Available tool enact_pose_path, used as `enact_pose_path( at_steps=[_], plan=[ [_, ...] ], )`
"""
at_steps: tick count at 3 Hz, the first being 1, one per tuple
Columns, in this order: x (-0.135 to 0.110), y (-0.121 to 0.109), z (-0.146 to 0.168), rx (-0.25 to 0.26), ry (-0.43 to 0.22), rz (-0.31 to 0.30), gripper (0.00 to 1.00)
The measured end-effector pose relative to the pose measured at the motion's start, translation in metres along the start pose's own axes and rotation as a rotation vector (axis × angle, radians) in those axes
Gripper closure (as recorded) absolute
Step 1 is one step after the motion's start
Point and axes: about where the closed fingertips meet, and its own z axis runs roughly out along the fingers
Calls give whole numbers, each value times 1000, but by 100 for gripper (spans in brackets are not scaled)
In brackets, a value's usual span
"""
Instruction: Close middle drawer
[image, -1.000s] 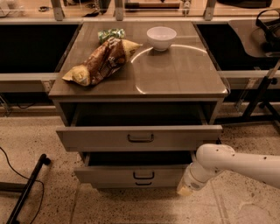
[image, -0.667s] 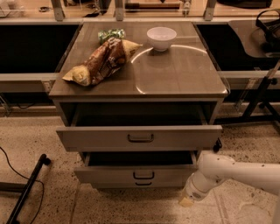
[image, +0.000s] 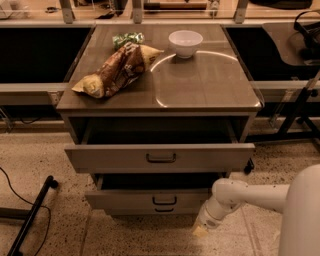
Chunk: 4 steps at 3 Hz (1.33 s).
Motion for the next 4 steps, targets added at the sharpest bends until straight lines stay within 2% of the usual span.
enact_pose_path(
  at_steps=[2, 3, 4],
  plan=[
    [-38, -31, -12, 84, -12, -53, 100],
    [-43, -36, -14, 100, -14, -56, 100],
    [-56, -57, -28, 156, -32, -52, 100]
  ],
)
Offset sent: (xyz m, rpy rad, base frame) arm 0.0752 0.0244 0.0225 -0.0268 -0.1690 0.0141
